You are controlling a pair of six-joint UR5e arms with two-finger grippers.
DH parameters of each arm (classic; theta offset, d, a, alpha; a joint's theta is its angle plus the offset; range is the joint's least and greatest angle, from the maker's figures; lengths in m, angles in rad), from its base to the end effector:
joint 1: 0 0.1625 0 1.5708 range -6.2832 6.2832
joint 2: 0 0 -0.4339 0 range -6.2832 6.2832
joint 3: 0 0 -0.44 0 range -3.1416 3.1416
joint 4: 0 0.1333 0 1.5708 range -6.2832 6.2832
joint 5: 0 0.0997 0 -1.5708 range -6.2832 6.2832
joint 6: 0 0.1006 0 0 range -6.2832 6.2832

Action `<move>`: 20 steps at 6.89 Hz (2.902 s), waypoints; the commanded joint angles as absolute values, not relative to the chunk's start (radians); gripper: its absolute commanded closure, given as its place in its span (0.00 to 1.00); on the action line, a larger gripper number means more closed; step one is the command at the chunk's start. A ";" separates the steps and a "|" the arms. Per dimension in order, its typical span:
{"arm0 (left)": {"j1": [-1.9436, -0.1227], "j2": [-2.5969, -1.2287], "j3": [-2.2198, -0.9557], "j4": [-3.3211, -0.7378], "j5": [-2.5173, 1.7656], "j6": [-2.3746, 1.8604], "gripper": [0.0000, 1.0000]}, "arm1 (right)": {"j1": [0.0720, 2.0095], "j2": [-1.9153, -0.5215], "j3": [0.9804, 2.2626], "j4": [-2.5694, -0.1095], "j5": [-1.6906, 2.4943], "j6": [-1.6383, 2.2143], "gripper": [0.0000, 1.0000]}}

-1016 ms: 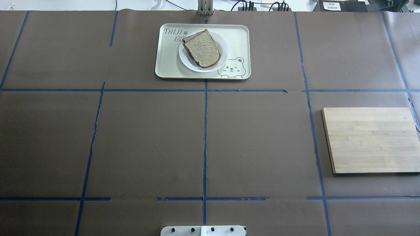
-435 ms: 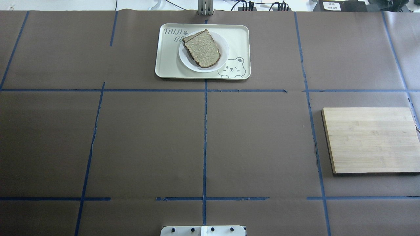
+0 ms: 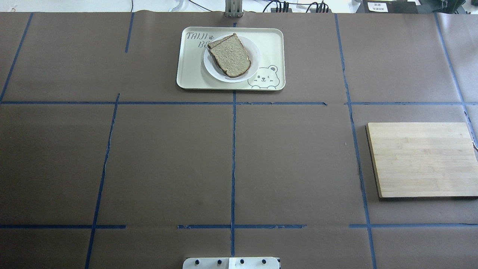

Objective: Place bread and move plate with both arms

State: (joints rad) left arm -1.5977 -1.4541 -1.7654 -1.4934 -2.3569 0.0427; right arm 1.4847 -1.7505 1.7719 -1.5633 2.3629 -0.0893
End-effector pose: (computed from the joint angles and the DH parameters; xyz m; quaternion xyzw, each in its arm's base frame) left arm -0.0752 -0.4860 0.6302 0.0136 0.3828 0.0074 0.9237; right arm 0.0216 -0.4676 0.6477 0.0139 -0.3857 -0.0864 0.9185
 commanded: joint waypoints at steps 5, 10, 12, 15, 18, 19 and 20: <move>-1.595 -1.442 -1.769 -1.497 -2.359 0.044 0.00 | 1.485 -1.758 1.759 -1.557 2.364 -0.078 0.00; -1.594 -1.413 -1.790 -1.494 -2.350 0.044 0.00 | 1.503 -1.752 1.795 -1.571 2.361 -0.109 0.00; -1.594 -1.401 -1.796 -1.496 -2.359 0.044 0.00 | 1.512 -1.753 1.796 -1.572 2.367 -0.129 0.00; -1.594 -1.401 -1.799 -1.496 -2.359 0.044 0.00 | 1.511 -1.755 1.796 -1.572 2.370 -0.132 0.00; -1.594 -1.401 -1.799 -1.497 -2.356 0.044 0.00 | 1.519 -1.756 1.795 -1.574 2.368 -0.147 0.00; -1.594 -1.401 -1.799 -1.496 -2.355 0.044 0.00 | 1.517 -1.755 1.793 -1.574 2.365 -0.147 0.00; -1.594 -1.401 -1.798 -1.496 -2.352 0.044 0.00 | 1.519 -1.755 1.793 -1.574 2.365 -0.147 0.00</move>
